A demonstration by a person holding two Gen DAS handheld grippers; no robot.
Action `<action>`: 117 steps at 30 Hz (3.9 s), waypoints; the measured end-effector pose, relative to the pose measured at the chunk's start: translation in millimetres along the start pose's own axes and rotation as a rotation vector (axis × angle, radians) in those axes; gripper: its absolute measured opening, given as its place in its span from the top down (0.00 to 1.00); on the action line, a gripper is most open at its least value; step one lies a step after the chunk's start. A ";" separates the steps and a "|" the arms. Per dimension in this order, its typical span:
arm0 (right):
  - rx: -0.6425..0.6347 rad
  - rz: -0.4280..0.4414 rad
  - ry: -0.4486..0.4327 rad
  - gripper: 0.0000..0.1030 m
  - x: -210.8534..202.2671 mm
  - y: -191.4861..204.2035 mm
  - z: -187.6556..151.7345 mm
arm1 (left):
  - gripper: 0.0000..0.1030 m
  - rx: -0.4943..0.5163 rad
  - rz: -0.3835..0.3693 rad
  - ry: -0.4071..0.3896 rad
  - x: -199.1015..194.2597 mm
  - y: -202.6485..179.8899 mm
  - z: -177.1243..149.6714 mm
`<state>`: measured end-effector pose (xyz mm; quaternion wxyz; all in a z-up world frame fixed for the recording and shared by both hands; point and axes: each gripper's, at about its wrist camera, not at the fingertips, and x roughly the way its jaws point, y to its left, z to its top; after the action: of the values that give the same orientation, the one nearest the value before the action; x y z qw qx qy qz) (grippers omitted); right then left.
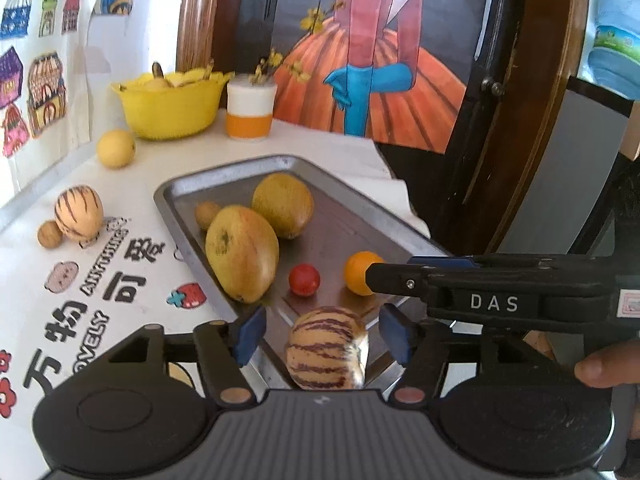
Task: Organize fruits
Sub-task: 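Place the orange and striped pepino melon into the tray with both tools, then withdraw both tools from the tray toward the remaining loose fruits, then grasp the striped pepino melon with the right tool while the left tool grasps the small brown fruit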
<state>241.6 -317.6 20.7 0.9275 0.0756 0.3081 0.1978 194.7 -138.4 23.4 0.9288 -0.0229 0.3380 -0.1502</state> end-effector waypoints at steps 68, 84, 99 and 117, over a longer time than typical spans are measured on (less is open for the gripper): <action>-0.100 0.166 0.308 0.07 184.5 181.1 117.5 | 0.01 -0.096 0.287 -0.016 -12.8 215.7 30.0; -0.031 0.247 0.389 0.26 245.0 165.2 104.8 | 0.29 -0.043 0.288 0.006 34.3 228.4 42.3; -0.009 0.255 0.394 0.45 248.0 159.4 99.5 | 0.48 -0.045 0.264 -0.017 44.9 235.3 46.7; 0.049 0.294 0.380 0.46 234.5 142.9 94.8 | 0.70 -0.097 0.225 -0.002 43.5 231.0 50.3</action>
<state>424.5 -92.3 6.9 0.8120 0.1035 0.4674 0.3339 319.1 66.1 1.8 0.9379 -0.0298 0.3444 -0.0283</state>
